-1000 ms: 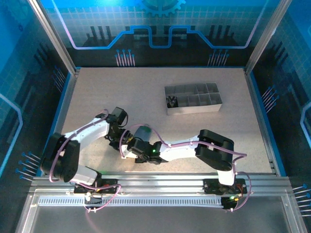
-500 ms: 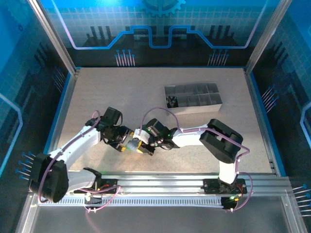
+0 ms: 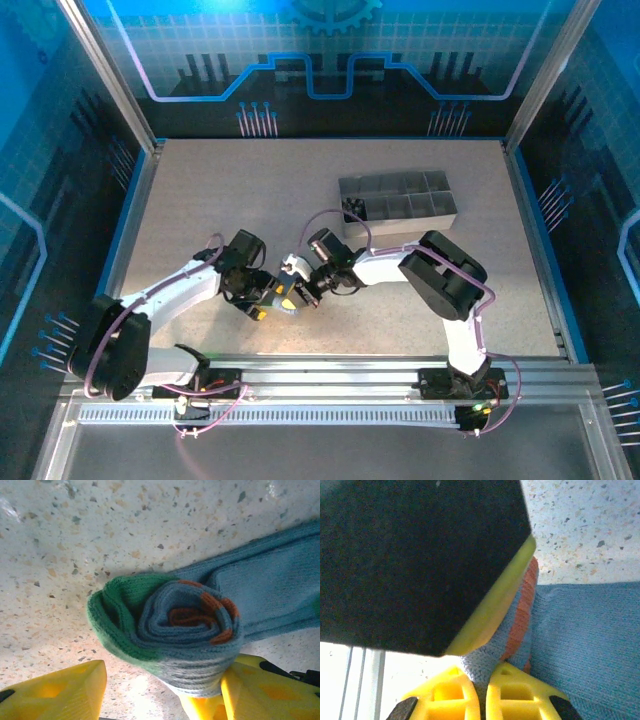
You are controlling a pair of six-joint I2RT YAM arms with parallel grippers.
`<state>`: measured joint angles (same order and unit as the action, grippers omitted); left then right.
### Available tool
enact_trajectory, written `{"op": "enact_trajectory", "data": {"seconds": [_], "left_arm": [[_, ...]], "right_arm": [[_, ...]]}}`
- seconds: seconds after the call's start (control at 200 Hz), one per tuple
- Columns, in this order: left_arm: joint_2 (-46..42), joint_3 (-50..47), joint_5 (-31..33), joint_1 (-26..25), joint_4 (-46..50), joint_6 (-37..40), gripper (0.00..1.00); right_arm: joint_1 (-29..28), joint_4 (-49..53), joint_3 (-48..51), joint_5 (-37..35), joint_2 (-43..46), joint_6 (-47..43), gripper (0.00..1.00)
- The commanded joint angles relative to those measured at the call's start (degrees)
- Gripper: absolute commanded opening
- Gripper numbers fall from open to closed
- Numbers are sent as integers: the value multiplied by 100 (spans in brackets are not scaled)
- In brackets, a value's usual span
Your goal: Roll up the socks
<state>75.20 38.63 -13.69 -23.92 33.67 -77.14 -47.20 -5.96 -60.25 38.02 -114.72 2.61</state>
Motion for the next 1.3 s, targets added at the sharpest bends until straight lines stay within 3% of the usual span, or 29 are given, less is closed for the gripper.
{"op": "enact_trajectory", "data": {"seconds": [0.0, 0.085, 0.16, 0.28, 0.42, 0.595, 0.715, 0.896, 1.066, 1.296], "left_arm": [[212, -238, 95, -50, -116, -285, 62], [561, -227, 135, -51, -178, -364, 55], [891, -93, 332, -44, 361, -396, 38], [1229, -55, 351, -46, 717, -390, 26], [1200, 20, 415, -47, 874, -414, 24], [1259, 250, 420, -49, 992, -312, 24], [1313, 341, 392, -51, 976, -276, 24], [1382, 461, 350, -49, 983, -183, 24], [1415, 515, 349, -43, 1010, -146, 25], [1437, 553, 325, -49, 990, -117, 25]], "right_arm": [[51, 1636, 148, -657, -606, 142, 0], [61, 1744, 28, -660, -616, 146, 0], [51, 1700, 41, -842, -433, 111, 6], [-102, 862, 624, -1496, 594, -188, 33], [-651, 17, 1525, -3177, 2054, -919, 55], [-1606, 407, 1472, -4887, 2381, -1917, 59], [-2172, 424, 1214, -5863, 1943, -2443, 60], [-2472, 116, 604, -7094, 1091, -3153, 61], [-2535, -141, 376, -7553, 857, -3554, 61], [-2545, -136, 375, -7635, 769, -3560, 61]]}}
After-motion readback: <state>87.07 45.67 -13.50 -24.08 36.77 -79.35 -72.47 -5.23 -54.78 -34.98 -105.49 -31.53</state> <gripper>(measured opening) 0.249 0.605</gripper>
